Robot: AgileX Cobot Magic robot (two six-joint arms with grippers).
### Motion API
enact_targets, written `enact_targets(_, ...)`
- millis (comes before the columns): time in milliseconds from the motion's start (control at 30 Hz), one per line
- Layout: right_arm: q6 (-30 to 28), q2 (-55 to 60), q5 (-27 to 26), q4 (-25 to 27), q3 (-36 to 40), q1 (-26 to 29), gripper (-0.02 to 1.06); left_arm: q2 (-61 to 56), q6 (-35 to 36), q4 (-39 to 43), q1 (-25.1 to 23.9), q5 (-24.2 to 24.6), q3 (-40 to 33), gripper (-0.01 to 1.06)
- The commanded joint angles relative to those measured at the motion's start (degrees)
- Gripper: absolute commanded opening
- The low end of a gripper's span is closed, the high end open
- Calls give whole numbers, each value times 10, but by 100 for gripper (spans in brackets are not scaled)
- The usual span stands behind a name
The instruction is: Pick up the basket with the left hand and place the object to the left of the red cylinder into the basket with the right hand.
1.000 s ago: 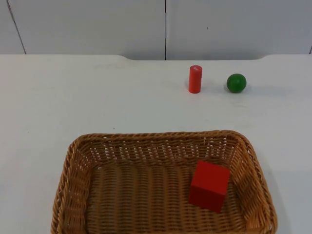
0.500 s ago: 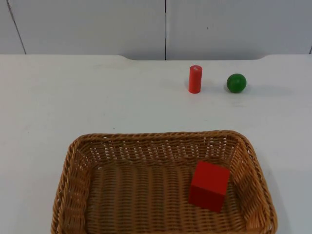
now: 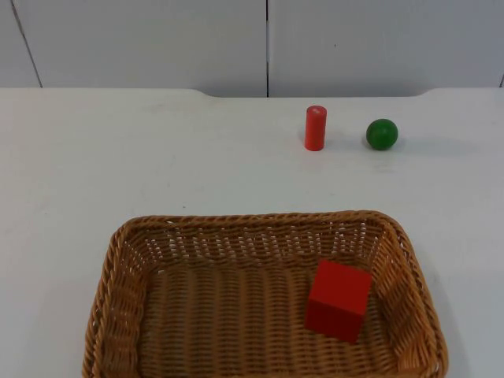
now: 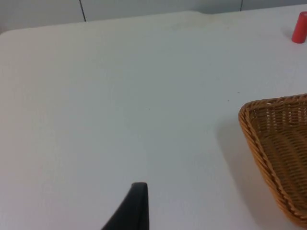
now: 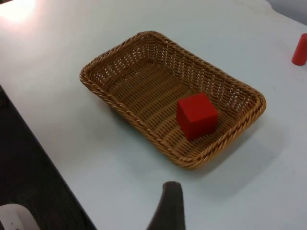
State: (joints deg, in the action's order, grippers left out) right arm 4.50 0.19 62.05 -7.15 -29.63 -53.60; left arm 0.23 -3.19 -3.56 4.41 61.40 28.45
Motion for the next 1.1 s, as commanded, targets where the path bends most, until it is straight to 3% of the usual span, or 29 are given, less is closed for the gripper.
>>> enact_targets(0,-4,-2,-2,-2,1,-3,69,-2,6,5,1,1,-2,105)
enact_targets(800,-7,-2,-2,-1,1,-3,69,-2,6,5,1,1,-2,105)
enact_targets(867,-9,-2,-2,-1,1,-3,73,-2,9,5,1,1,-2,105)
enact_targets(967,-10,-2,-2,-1,1,-3,93,-2,11,6,1,1,-2,105)
enact_targets(1000,-10,-2,-2,-1,1,-3,93,-2,11,6,1,1,-2,105)
enact_targets(1033,-10,-2,-2,-1,1,-3,103,-2,11,6,1,1,-2,105)
enact_targets(1067,-10,-2,-2,-1,1,-3,105,-2,11,6,1,1,-2,105)
